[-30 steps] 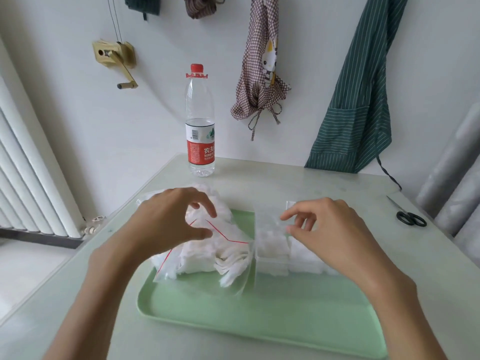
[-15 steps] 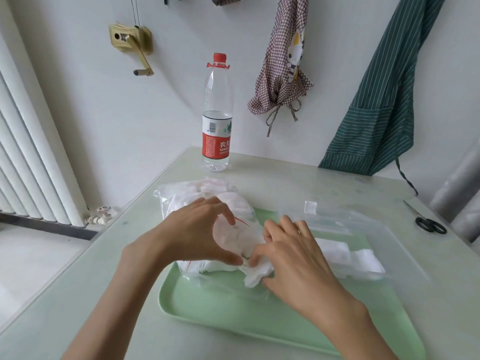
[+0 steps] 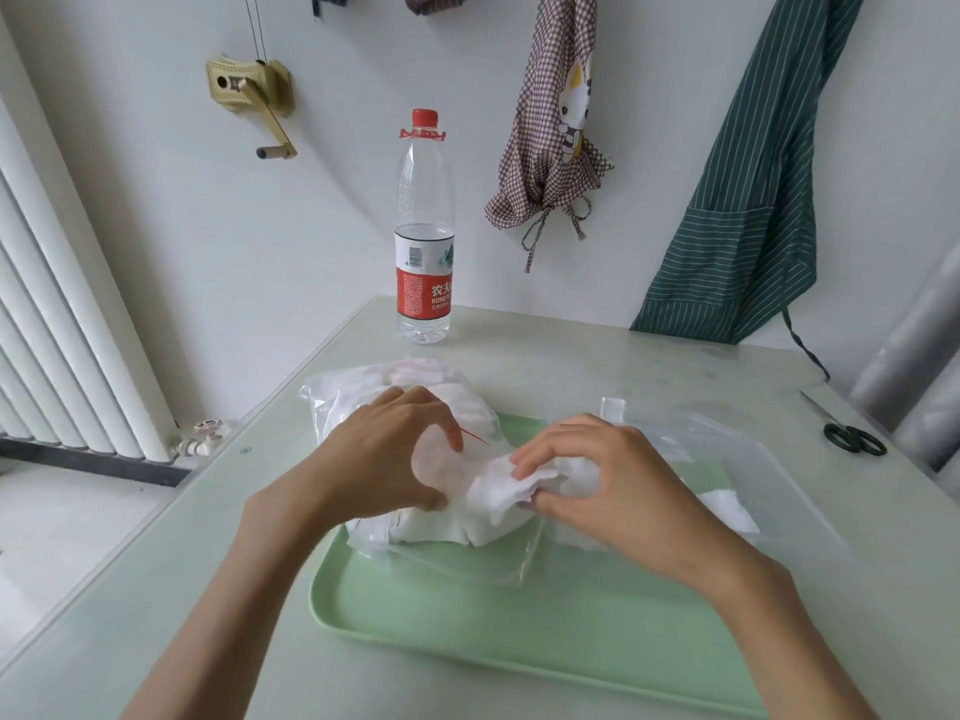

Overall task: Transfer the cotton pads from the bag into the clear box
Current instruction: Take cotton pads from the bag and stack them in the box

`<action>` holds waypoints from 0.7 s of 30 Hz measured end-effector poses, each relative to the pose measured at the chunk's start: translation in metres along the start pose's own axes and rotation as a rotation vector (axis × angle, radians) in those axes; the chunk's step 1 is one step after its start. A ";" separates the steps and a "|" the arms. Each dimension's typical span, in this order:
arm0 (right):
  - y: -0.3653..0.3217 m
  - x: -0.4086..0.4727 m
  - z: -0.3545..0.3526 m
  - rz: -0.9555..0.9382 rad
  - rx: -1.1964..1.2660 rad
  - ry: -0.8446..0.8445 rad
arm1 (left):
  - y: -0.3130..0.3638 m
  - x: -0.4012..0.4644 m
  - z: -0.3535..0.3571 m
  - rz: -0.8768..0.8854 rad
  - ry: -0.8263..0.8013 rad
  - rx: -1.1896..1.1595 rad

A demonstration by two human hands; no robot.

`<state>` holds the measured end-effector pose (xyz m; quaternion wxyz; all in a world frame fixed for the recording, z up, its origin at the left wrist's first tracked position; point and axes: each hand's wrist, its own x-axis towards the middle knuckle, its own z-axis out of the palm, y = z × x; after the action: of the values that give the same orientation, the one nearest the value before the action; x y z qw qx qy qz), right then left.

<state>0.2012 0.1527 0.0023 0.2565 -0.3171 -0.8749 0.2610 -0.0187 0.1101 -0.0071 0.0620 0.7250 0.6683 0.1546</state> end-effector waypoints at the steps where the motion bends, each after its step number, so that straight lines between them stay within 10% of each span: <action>1: 0.001 0.000 -0.003 0.038 0.055 0.008 | -0.002 -0.002 -0.004 0.006 -0.007 -0.082; 9: -0.001 0.006 -0.010 0.279 0.568 0.183 | 0.018 -0.006 -0.034 -0.115 0.158 -0.723; 14: -0.008 0.005 -0.016 0.381 0.863 0.172 | 0.042 -0.005 -0.030 -0.200 -0.033 -0.988; 18: -0.012 0.006 -0.012 0.322 0.717 0.277 | 0.050 -0.003 -0.024 -0.222 -0.103 -1.225; 21: -0.007 0.005 -0.011 0.079 0.158 0.427 | 0.047 -0.001 -0.020 -0.260 -0.131 -1.264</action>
<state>0.2019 0.1546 0.0163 0.4496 -0.3779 -0.7646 0.2653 0.0196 0.1025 0.0251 0.5357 0.4697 0.5256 0.4650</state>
